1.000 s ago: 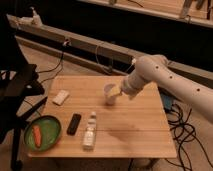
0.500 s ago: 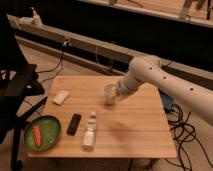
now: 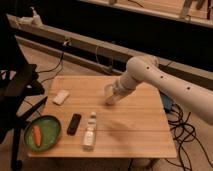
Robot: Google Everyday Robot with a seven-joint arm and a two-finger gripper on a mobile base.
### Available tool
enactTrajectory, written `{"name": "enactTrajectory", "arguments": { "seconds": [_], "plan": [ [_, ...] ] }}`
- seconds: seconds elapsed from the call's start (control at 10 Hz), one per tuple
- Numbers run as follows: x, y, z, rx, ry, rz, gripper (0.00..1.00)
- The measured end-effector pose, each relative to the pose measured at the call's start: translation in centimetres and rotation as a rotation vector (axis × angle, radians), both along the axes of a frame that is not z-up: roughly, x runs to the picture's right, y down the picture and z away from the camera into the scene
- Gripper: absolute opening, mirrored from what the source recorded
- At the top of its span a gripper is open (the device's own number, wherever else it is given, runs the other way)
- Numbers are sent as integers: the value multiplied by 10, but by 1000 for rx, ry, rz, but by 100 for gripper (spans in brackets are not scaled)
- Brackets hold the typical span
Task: Stand the bottle upright
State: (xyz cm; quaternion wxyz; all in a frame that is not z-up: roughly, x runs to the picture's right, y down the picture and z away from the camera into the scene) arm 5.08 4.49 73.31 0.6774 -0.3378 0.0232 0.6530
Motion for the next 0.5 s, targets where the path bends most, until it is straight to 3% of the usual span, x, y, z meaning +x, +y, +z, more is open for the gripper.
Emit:
{"name": "enactTrajectory", "arguments": {
  "seconds": [0.3, 0.5],
  "plan": [
    [-4, 10, 10, -28, -4, -1, 74],
    [-18, 28, 30, -59, -12, -18, 80]
  ]
}}
